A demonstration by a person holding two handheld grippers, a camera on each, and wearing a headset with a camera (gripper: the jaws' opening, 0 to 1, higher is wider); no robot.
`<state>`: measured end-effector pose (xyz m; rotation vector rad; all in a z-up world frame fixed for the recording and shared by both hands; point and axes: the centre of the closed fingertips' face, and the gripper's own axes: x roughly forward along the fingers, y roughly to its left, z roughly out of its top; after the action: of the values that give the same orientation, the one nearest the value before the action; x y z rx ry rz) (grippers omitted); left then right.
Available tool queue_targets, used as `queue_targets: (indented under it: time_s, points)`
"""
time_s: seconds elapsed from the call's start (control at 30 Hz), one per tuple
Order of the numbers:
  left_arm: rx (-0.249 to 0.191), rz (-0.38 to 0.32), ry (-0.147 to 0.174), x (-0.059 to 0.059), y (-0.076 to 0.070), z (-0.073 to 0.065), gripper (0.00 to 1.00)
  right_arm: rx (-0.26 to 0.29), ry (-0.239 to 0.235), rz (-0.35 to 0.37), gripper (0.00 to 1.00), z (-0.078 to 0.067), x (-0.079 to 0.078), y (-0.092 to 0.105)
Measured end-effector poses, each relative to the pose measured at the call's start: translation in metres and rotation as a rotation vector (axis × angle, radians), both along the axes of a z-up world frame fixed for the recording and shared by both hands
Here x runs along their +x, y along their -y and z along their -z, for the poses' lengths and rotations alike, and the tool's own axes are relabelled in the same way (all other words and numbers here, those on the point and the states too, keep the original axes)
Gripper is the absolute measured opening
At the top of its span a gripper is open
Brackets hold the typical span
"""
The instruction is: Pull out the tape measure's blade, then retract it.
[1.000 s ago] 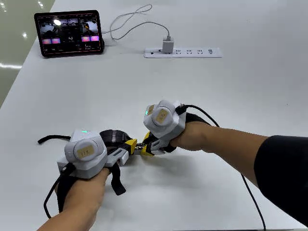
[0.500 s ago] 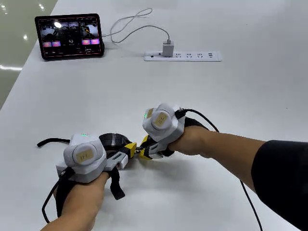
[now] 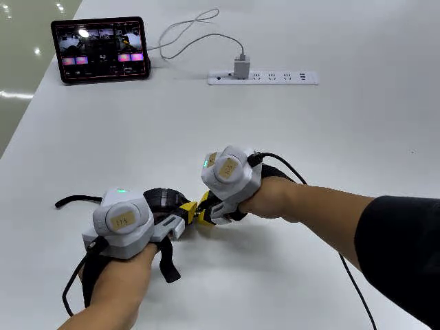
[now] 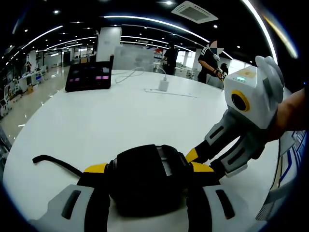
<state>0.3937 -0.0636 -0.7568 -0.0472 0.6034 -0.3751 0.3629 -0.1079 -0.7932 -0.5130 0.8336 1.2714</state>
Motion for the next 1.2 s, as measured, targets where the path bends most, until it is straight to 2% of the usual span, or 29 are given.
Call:
queue_targets:
  time_s: [0.33, 0.87, 1.1, 1.2]
  points:
    - [0.003, 0.001, 0.008, 0.0000, 0.0005, -0.0002, 0.60, 0.011, 0.002, 0.007, 0.10, 0.0003, -0.0002, -0.0031]
    - [0.006, 0.006, 0.023, 0.0009, 0.0006, -0.0001, 0.62, 0.004, 0.030, -0.003, 0.11, 0.0000, -0.0004, -0.0035]
    - [0.008, 0.008, 0.011, 0.0008, 0.0009, -0.0006, 0.62, -0.008, 0.037, 0.006, 0.12, 0.0001, -0.0003, -0.0029]
    - [0.007, 0.028, -0.007, 0.0019, 0.0014, -0.0005, 0.63, -0.009, 0.050, 0.011, 0.12, 0.0002, -0.0013, -0.0027]
